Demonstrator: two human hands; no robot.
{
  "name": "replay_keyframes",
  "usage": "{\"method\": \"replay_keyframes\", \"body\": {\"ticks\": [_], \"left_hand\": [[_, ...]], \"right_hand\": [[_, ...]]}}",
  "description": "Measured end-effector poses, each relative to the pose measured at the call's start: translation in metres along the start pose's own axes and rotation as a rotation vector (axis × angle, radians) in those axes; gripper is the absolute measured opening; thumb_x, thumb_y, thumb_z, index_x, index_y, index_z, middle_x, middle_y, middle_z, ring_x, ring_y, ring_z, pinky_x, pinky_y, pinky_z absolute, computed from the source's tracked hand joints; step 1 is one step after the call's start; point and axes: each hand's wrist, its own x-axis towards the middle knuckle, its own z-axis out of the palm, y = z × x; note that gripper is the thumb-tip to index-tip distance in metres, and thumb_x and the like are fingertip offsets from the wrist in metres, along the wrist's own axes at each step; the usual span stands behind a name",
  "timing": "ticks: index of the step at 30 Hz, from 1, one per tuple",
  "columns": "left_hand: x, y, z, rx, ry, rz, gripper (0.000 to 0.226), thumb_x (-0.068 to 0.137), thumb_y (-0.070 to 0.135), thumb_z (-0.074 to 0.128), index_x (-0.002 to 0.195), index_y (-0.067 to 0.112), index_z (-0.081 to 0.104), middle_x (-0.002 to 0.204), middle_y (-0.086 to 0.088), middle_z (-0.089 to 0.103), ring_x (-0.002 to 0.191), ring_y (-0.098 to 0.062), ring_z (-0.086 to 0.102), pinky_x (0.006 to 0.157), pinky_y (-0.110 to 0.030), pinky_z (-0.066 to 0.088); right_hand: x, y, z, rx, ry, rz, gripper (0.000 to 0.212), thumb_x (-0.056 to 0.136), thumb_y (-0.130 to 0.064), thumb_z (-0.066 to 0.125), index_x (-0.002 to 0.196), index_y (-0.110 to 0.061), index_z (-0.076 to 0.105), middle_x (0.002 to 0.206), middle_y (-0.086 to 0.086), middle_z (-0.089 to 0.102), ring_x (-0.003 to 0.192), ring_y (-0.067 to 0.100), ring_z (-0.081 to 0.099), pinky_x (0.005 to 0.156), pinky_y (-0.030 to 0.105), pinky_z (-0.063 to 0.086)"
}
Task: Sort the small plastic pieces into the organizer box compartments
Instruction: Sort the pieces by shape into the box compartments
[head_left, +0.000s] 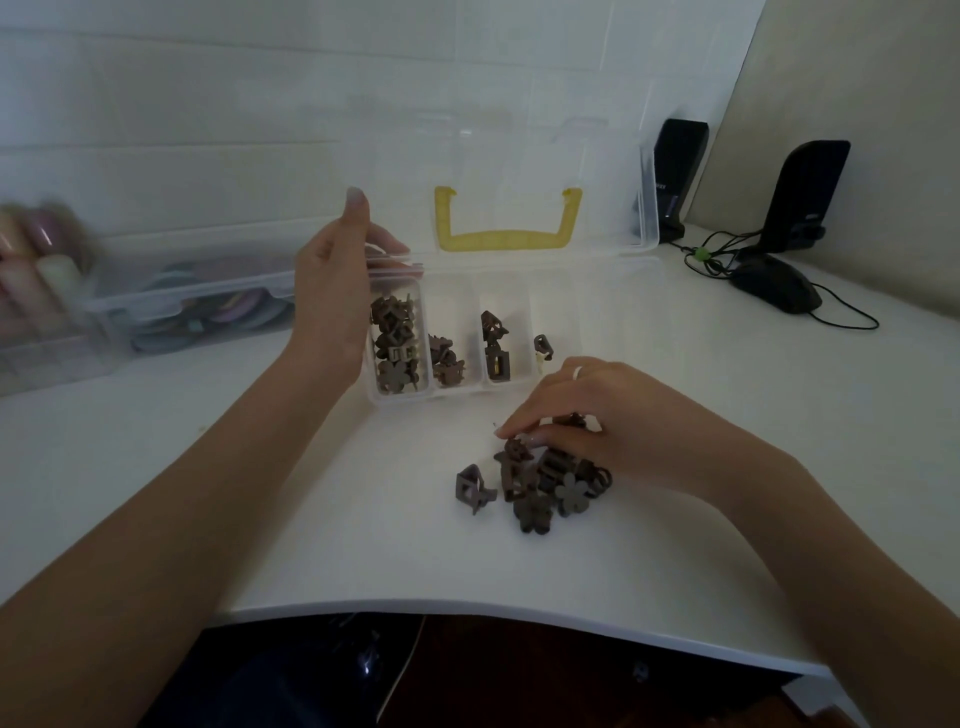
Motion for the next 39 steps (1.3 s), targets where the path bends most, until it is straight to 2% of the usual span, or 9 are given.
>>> {"method": "replay_keyframes", "body": {"ticks": [9, 13, 18, 21, 24, 30, 35, 37, 39], "left_hand": [[-0.001, 0.001, 0.001, 0.005, -0.004, 0.003, 0.048, 0.1, 0.038, 0.04, 0.061, 0.015, 0.056, 0.052, 0.007, 0.063, 0.05, -0.007, 0.064, 0.055, -0.018, 0.048], [-0.002, 0.002, 0.001, 0.003, -0.005, 0.001, 0.049, 0.1, 0.037, 0.04, 0.06, 0.014, 0.056, 0.051, 0.006, 0.063, 0.049, -0.008, 0.064, 0.052, -0.018, 0.048], [0.003, 0.004, -0.002, 0.027, 0.012, -0.017, 0.049, 0.1, 0.039, 0.039, 0.062, 0.013, 0.055, 0.047, 0.006, 0.063, 0.047, -0.006, 0.063, 0.048, -0.015, 0.047], [0.008, 0.002, -0.005, 0.031, 0.013, -0.041, 0.049, 0.099, 0.041, 0.04, 0.062, 0.012, 0.055, 0.047, 0.005, 0.063, 0.045, -0.005, 0.062, 0.047, -0.015, 0.046], [0.011, 0.0, -0.008, -0.01, 0.004, -0.08, 0.049, 0.098, 0.043, 0.042, 0.062, 0.012, 0.055, 0.044, 0.005, 0.06, 0.041, -0.004, 0.059, 0.043, -0.014, 0.043], [0.012, -0.002, -0.007, -0.002, 0.007, -0.077, 0.05, 0.099, 0.042, 0.04, 0.062, 0.012, 0.054, 0.044, 0.007, 0.059, 0.04, -0.003, 0.057, 0.044, -0.015, 0.044], [0.011, -0.001, -0.007, 0.015, 0.024, -0.084, 0.05, 0.099, 0.043, 0.04, 0.061, 0.013, 0.054, 0.042, 0.005, 0.059, 0.04, -0.004, 0.057, 0.045, -0.015, 0.044], [0.011, -0.002, -0.006, 0.014, 0.022, -0.085, 0.05, 0.098, 0.044, 0.041, 0.061, 0.013, 0.054, 0.042, 0.005, 0.059, 0.039, -0.004, 0.056, 0.044, -0.016, 0.043], [0.012, -0.002, -0.007, 0.017, 0.018, -0.087, 0.05, 0.098, 0.044, 0.041, 0.06, 0.014, 0.054, 0.042, 0.004, 0.06, 0.039, -0.004, 0.056, 0.045, -0.016, 0.043]], "right_hand": [[0.001, -0.004, 0.002, 0.07, -0.015, 0.002, 0.024, 0.087, -0.022, 0.065, 0.108, -0.031, 0.07, 0.096, -0.021, 0.067, 0.084, -0.003, 0.057, 0.078, 0.013, 0.045], [0.001, -0.007, 0.0, 0.086, 0.051, 0.031, 0.018, 0.085, -0.019, 0.067, 0.101, -0.027, 0.072, 0.09, -0.018, 0.069, 0.077, -0.001, 0.059, 0.071, 0.009, 0.045], [-0.002, -0.004, -0.009, 0.11, 0.438, 0.082, 0.021, 0.083, -0.021, 0.062, 0.1, -0.029, 0.07, 0.085, -0.021, 0.066, 0.077, -0.001, 0.058, 0.065, 0.012, 0.044], [-0.004, 0.003, -0.015, 0.07, 0.705, 0.131, 0.023, 0.083, -0.01, 0.061, 0.1, -0.025, 0.068, 0.091, -0.017, 0.068, 0.081, 0.006, 0.058, 0.068, 0.017, 0.044], [-0.005, 0.008, -0.014, 0.007, 0.848, 0.219, 0.025, 0.083, -0.007, 0.057, 0.1, -0.024, 0.065, 0.095, -0.017, 0.066, 0.084, 0.009, 0.054, 0.069, 0.016, 0.041], [-0.002, 0.018, -0.009, -0.098, 0.729, 0.305, 0.029, 0.09, -0.02, 0.059, 0.117, -0.029, 0.061, 0.102, -0.014, 0.06, 0.095, 0.009, 0.052, 0.074, 0.024, 0.04], [-0.004, 0.01, -0.016, 0.032, 0.851, 0.194, 0.011, 0.091, -0.021, 0.058, 0.1, -0.023, 0.065, 0.081, -0.009, 0.065, 0.073, 0.01, 0.056, 0.065, 0.023, 0.043], [-0.006, 0.007, -0.017, 0.07, 0.77, 0.11, 0.008, 0.09, -0.02, 0.061, 0.095, -0.022, 0.067, 0.069, -0.007, 0.067, 0.061, 0.012, 0.057, 0.059, 0.019, 0.044], [-0.007, 0.006, -0.014, -0.06, 0.629, 0.048, 0.01, 0.089, -0.026, 0.061, 0.094, -0.024, 0.07, 0.057, -0.008, 0.062, 0.046, 0.007, 0.051, 0.052, 0.021, 0.045]]}}
